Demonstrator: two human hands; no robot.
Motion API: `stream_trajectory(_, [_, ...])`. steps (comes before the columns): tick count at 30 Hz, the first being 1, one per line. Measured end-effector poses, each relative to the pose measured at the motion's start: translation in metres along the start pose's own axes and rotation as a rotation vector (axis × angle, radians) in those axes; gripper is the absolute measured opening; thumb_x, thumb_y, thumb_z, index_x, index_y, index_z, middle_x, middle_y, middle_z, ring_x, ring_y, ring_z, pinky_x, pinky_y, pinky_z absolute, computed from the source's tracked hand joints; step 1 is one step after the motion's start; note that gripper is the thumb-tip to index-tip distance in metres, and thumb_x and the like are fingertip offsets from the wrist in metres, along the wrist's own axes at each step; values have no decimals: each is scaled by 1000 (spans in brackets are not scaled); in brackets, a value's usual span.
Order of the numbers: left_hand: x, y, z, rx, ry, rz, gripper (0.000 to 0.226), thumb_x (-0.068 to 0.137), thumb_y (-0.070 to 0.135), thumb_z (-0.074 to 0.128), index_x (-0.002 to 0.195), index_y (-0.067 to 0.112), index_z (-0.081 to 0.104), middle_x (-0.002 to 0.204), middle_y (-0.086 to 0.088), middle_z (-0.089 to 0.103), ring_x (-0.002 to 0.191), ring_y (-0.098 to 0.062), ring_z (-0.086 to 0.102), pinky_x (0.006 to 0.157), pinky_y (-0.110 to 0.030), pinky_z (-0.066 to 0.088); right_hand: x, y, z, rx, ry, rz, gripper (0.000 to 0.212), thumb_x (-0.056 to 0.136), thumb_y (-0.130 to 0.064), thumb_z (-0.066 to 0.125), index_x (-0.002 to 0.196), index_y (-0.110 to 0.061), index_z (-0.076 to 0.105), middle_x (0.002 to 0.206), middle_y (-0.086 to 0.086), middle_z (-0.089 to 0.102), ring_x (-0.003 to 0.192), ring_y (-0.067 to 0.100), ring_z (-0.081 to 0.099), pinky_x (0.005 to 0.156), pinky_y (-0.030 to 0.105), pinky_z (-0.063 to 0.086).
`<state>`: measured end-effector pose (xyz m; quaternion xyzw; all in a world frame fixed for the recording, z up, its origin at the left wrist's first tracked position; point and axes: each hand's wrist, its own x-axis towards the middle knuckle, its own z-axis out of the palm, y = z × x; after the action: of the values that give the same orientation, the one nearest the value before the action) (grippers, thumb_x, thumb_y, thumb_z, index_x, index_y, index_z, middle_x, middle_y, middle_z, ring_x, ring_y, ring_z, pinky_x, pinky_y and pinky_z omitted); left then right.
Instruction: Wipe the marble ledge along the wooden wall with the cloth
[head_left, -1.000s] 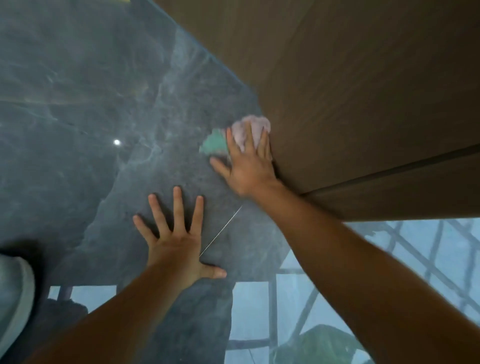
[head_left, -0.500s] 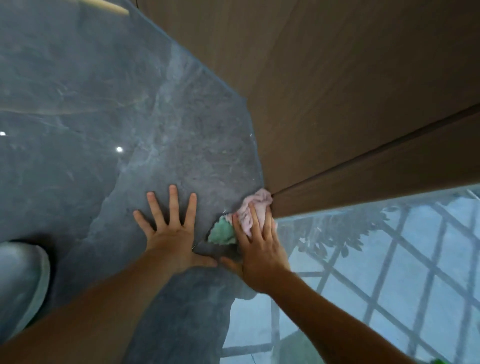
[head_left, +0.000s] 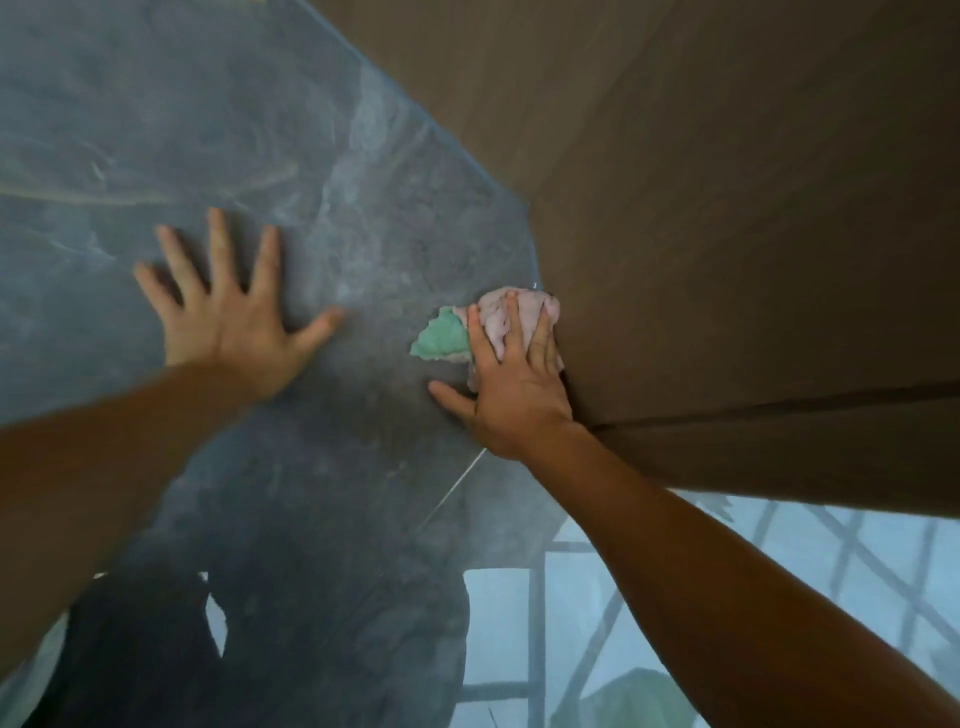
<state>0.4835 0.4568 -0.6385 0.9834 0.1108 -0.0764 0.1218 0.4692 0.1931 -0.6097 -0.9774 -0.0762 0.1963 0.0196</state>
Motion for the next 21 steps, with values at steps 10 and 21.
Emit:
stream_trajectory(10, [34, 0, -3, 1, 57, -109, 97, 77, 87, 26, 156, 30, 16, 167, -17, 9, 149, -51, -3, 115, -74, 2, 132, -56, -41, 226, 158, 233, 95, 81, -79, 40, 155, -31, 6, 164, 15, -9, 142, 53, -20, 117, 63, -8])
stream_trajectory(21, [32, 3, -9, -3, -30, -134, 95, 77, 80, 29, 156, 27, 21, 166, -20, 11, 149, -52, -4, 115, -73, 0, 235, -157, -74, 538, 75, 781, 116, 72, -89, 24, 153, -15, -14, 149, 35, -35, 117, 67, -45, 98, 73, -29])
